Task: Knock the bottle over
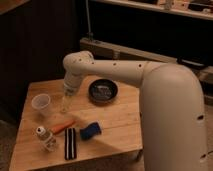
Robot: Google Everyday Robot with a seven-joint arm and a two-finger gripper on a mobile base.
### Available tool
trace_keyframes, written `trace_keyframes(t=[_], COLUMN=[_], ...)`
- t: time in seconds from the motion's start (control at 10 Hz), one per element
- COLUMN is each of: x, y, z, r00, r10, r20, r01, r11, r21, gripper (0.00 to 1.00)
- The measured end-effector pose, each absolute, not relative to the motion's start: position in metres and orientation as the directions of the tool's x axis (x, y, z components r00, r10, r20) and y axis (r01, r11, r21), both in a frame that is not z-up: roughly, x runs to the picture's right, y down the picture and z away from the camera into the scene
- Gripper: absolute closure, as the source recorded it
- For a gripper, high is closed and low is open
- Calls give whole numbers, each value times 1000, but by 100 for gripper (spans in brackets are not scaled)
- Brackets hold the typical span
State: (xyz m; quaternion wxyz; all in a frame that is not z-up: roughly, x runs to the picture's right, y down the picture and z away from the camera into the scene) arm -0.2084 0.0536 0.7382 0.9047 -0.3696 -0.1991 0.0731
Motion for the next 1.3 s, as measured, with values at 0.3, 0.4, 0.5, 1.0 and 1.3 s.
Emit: trace_keyframes(t=[0.3,0.4,0.5,1.0,1.3], x=[-208,-208,-208,-208,-210], y=[54,54,54,54,53], z=[738,738,738,738,736], r00=[910,910,910,910,906], r10=[279,279,279,279,276], r20=[306,306,306,306,321], r01=[15,15,15,15,23], r11=[716,716,716,716,725], r21=[-698,-698,-698,-698,-688], gripper=[20,20,20,20,20])
